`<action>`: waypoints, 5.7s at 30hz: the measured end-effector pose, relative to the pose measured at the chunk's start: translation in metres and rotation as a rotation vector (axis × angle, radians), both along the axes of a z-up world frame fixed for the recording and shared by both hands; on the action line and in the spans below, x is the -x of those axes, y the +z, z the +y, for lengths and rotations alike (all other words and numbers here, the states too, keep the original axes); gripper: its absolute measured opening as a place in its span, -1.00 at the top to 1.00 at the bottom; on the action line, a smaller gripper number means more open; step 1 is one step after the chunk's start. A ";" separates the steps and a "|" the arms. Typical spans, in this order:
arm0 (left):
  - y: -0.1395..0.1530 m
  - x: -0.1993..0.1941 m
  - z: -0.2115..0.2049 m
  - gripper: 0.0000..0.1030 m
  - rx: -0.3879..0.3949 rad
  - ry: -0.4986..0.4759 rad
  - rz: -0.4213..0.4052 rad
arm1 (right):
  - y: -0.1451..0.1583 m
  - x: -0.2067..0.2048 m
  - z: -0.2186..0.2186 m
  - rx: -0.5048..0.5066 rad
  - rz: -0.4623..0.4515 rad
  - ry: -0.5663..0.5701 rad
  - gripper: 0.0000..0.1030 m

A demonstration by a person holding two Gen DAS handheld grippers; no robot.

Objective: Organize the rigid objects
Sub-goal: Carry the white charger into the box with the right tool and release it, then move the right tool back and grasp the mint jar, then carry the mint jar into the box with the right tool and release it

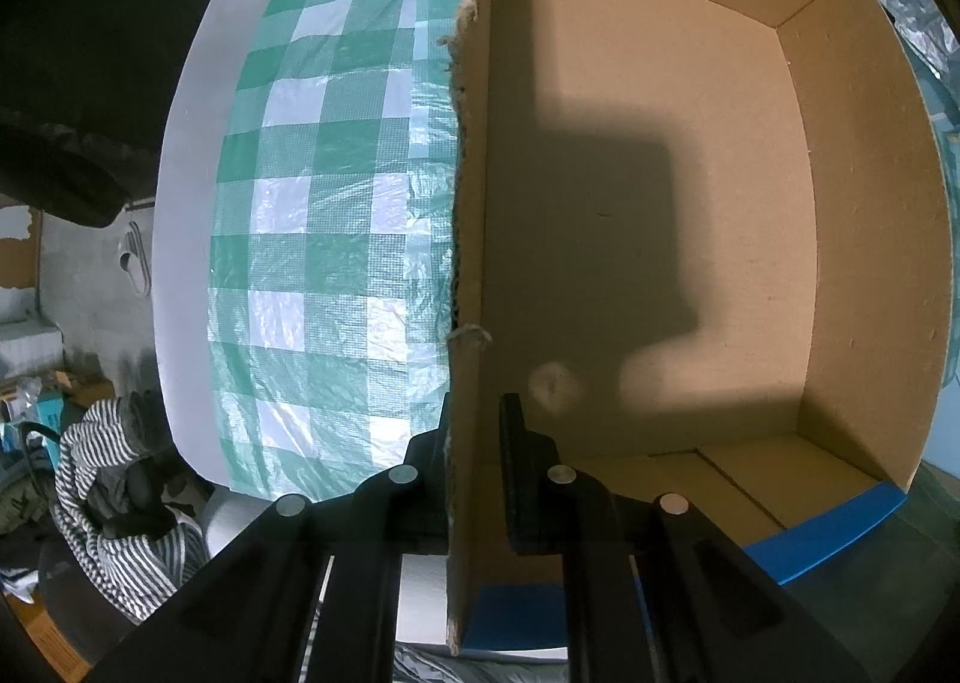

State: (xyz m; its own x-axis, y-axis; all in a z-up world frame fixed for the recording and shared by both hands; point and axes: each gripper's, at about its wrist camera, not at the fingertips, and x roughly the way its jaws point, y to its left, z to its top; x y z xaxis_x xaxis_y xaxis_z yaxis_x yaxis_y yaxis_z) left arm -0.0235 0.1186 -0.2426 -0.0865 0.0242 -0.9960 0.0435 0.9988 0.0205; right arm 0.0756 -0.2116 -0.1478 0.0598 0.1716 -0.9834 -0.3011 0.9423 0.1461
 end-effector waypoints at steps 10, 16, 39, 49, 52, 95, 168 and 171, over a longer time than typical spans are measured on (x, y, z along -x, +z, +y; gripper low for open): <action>-0.002 0.002 0.000 0.78 -0.001 -0.006 0.005 | 0.030 -0.033 0.051 -0.029 -0.046 0.107 -0.02; -0.003 0.003 0.002 0.78 0.000 0.003 0.005 | 0.027 -0.053 0.094 -0.020 -0.059 0.194 -0.02; -0.004 0.005 0.001 0.78 -0.005 0.004 0.016 | -0.054 -0.068 0.160 0.085 0.055 0.307 -0.03; -0.003 0.004 0.002 0.78 -0.004 0.010 0.017 | -0.050 -0.072 0.158 0.079 0.044 0.293 -0.03; -0.002 0.004 0.002 0.78 -0.001 0.015 0.018 | -0.042 -0.074 0.156 0.059 0.039 0.276 -0.03; 0.007 0.006 -0.007 0.78 -0.013 0.001 0.006 | -0.026 -0.059 0.022 0.059 0.072 0.090 -0.29; 0.002 0.005 -0.004 0.78 -0.018 -0.010 0.025 | 0.030 -0.064 0.053 0.041 -0.038 0.184 0.14; 0.002 0.005 -0.003 0.78 -0.019 -0.010 0.027 | 0.037 -0.068 0.059 0.031 -0.050 0.199 0.14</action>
